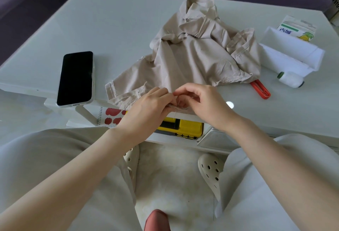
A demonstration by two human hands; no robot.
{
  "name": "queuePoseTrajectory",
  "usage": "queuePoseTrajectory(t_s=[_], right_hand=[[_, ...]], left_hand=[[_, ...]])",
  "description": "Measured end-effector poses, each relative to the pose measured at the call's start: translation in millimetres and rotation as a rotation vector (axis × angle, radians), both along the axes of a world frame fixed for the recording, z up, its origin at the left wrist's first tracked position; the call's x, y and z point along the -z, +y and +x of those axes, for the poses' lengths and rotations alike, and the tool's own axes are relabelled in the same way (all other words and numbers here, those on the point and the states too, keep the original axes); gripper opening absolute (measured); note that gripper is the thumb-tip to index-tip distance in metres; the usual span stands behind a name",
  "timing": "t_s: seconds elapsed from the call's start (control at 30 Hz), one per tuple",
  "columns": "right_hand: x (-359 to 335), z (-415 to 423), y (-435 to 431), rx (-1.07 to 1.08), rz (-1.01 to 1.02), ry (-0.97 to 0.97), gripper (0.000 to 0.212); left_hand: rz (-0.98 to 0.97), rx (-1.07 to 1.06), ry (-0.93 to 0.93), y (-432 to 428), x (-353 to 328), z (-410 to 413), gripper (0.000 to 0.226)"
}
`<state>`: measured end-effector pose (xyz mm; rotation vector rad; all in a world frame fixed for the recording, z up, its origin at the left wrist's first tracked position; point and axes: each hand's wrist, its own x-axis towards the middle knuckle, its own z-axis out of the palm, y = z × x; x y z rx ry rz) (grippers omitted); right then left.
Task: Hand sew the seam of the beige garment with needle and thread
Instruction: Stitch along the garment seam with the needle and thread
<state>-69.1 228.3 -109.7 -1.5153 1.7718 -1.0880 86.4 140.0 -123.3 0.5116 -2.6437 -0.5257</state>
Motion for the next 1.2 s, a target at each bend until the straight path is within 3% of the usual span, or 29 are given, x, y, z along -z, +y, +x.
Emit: queuePoseTrajectory(t_s=[0.2, 0.47, 0.6, 0.83, 1.0, 1.2], right_hand=[[3, 1, -1, 0.053, 0.035, -0.050, 0.012], [5, 4, 1, 0.025, 0.073, 0.037, 0.011], [8, -3, 2, -0.049, 0.080, 0.232, 0.015], [-3, -8, 5, -0.093, -0.399, 0.521, 0.008], [19, -10, 1, -0.220, -0.393, 0.780, 0.016], [25, -8, -2, -0.216, -0.461, 0.921, 0.006]], left_hand=[[0.038, -0.023, 0.010, -1, -2, 1, 0.001], [0.117, -0.055, 0.004, 1, -3, -1, 0.002], [0.159, -0.082, 0.015, -1, -3, -4, 0.003], [0.222, -0.085, 0.028, -3, -8, -4, 0.008], [0.224, -0.097, 0.006, -5, -5, -5, 0.011], [0.232, -0.093, -0.009, -6, -3, -6, 0.012]])
